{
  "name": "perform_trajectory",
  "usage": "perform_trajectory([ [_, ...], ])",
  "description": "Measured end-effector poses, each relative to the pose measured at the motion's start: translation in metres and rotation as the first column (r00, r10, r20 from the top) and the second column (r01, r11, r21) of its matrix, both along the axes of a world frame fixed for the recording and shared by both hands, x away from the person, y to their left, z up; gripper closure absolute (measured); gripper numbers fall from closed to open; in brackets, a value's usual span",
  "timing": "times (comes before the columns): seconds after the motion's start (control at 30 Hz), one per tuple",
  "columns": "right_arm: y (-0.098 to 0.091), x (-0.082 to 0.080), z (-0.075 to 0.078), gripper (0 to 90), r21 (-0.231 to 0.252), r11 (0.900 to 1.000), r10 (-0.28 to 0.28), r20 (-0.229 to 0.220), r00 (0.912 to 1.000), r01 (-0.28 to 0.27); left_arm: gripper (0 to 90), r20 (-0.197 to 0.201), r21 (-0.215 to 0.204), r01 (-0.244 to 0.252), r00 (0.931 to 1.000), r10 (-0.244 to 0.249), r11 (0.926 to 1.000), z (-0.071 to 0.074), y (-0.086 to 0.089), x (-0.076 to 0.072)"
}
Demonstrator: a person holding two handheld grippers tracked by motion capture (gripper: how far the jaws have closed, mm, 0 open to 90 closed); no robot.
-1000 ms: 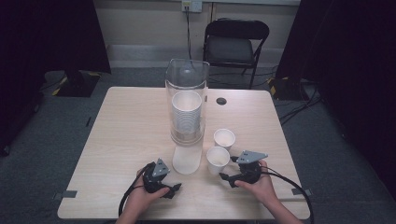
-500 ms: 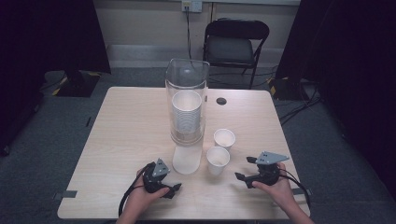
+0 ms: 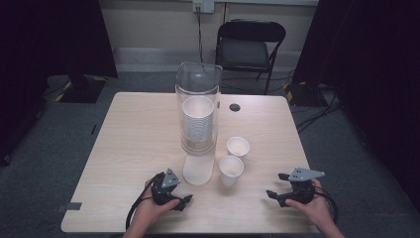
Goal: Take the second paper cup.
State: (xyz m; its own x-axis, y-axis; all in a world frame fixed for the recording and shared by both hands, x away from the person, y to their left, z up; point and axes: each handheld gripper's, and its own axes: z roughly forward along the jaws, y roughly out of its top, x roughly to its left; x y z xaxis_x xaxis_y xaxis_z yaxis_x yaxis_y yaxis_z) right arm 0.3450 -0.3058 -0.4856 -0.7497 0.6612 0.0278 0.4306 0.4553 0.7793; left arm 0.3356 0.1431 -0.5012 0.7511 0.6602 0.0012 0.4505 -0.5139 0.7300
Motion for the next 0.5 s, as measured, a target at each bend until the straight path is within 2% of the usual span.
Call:
perform_trajectory([
  [0.13,-0.007,-0.002,-0.001,15.5,0.003,1.0000,-0.007,-0.008,0.9999,0.007,10.7,0.000,0.000,0.000,1.0000,0.000,1.0000,0.000,0.000,0.000],
  [0.33,-0.020,-0.005,-0.003,15.5,-0.019,0.9993,-0.034,-0.011,0.9994,0.033,10.8,0.000,0.000,0.000,1.0000,0.000,1.0000,0.000,0.000,0.000],
  [0.37,-0.026,-0.006,-0.004,15.4,-0.028,0.9983,-0.050,-0.006,0.9987,0.050,10.8,0.000,0.000,0.000,1.0000,0.000,1.0000,0.000,0.000,0.000],
  [0.5,-0.034,-0.008,-0.004,14.9,-0.032,0.9976,-0.061,0.002,0.9981,0.061,10.7,0.000,0.000,0.000,1.0000,0.000,1.0000,0.000,0.000,0.000],
])
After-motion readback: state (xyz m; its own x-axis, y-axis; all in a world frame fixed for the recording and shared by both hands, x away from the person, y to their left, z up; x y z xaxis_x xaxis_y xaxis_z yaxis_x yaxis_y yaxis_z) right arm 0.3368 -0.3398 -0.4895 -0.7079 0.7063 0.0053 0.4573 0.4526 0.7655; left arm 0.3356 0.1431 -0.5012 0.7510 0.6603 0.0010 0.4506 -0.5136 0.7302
